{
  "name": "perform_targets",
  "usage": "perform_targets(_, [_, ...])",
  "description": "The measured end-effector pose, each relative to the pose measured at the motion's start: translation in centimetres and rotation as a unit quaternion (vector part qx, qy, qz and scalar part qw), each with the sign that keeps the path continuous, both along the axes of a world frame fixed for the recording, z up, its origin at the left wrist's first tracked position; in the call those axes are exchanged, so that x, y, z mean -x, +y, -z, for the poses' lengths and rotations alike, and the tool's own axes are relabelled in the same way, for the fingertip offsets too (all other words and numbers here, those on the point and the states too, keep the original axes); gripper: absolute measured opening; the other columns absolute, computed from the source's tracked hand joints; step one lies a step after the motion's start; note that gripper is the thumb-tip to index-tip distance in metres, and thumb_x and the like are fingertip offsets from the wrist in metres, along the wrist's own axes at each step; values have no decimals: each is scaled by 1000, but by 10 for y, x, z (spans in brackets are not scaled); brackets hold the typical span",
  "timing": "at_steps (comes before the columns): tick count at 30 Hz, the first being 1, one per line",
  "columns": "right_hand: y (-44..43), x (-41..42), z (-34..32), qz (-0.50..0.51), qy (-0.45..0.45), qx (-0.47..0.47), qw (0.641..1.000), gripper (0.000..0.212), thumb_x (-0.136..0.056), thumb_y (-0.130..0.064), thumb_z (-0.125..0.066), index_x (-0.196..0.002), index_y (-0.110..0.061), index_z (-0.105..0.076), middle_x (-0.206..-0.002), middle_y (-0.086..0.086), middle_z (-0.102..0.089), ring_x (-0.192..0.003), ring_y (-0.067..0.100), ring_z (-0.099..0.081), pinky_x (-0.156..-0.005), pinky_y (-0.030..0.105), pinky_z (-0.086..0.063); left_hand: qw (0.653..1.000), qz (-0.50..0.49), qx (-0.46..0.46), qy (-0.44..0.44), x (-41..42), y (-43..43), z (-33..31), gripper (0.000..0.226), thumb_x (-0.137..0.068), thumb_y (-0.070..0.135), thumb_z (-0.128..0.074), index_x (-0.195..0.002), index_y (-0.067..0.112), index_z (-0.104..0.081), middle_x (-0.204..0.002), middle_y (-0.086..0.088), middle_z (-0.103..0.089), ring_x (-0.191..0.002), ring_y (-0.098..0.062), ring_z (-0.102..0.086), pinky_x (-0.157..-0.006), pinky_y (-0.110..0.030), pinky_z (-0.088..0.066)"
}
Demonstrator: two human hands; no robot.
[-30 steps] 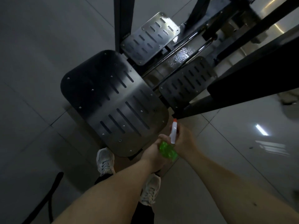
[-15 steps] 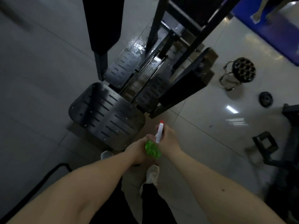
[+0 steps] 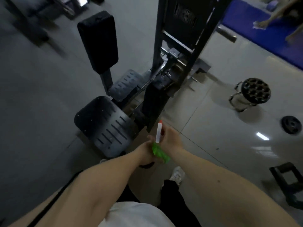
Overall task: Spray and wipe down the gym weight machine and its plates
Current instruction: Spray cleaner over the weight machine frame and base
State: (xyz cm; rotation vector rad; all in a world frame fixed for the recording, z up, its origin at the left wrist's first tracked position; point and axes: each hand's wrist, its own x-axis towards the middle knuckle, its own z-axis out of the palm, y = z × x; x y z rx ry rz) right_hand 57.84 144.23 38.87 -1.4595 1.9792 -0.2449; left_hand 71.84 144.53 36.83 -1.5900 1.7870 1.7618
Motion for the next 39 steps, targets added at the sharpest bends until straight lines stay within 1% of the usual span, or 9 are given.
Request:
perform_targets(3, [-1,43,-3,-86,-23,3,996,78,-63,-88,-59,-104,-22,-58,-91,-4,-58,-89,20,-56,-80,39,-54,997,-81,19,9,38,19,-11,88,-71,28,-91,-146,18,-46,-138,-3,-59,-122,-19,-59,-90,-13,-43])
perform_targets(7, [-11,90,-16,-157,-25,-9,987,59,-69,-80,-68,-89,-27,-53,-83,-7,-52,-91,18,-49,-82,39,-51,994,-111,4,-5,92,33,-18,85,-75,30,-89,-147,17,-45,-143,0,-57,-127,-18,-56,-104,-26,-44])
perform_targets(12, [-19,106,-29,-229,-17,10,973,52,-74,-74,-70,-85,-27,-51,-79,-10,-50,-83,15,-49,-85,34,-48,990,-137,11,-39,127,35,-26,67,-78,36,-86,-137,22,-56,-123,8,-62,-117,-14,-59,-94,-24,-42])
perform_targets(20, [-27,133,-54,-230,-20,-12,973,52,-75,-70,-75,-91,-25,-54,-86,-10,-53,-96,15,-46,-98,38,-40,995,-76,51,-24,149,32,-34,74,-90,31,-74,-152,19,-35,-151,2,-43,-137,-18,-43,-115,-28,-32])
perform_targets(25, [-39,156,-48,-261,-37,-14,965,61,-76,-53,-83,-122,-22,-56,-106,-9,-48,-111,18,-44,-100,35,-40,966,-241,85,-26,167,32,-6,52,-84,14,-80,-130,16,-55,-136,-7,-61,-109,-19,-61,-93,-34,-55])
perform_targets(27, [-55,169,-32,-291,-53,-20,955,63,-77,-48,-84,-125,-19,-56,-109,-8,-48,-113,18,-43,-98,33,-40,950,-309,52,-4,186,25,5,56,-73,33,-88,-122,27,-61,-125,4,-65,-109,-16,-63,-99,-43,-54])
perform_targets(31, [-86,204,13,-389,-50,-32,919,60,-75,-50,-83,-123,-24,-59,-115,-7,-57,-119,24,-46,-103,35,-39,905,-426,8,-18,236,21,30,68,-65,42,-94,-122,35,-57,-118,21,-61,-109,-4,-60,-89,-15,-47])
perform_targets(34, [-102,229,25,-457,-87,-51,884,68,-79,-37,-85,-135,-17,-53,-118,-5,-49,-119,20,-41,-103,34,-39,892,-452,16,-26,270,16,44,73,-64,54,-92,-128,38,-58,-119,24,-61,-112,-4,-59,-98,-22,-47])
perform_targets(39, [-127,241,63,-534,-90,-46,839,51,-78,-26,-87,-122,-16,-64,-95,-23,-36,-105,21,-47,-94,41,-52,839,-540,46,-54,305,11,78,60,-68,35,-91,-111,49,-52,-98,27,-54,-89,3,-56,-78,-14,-47])
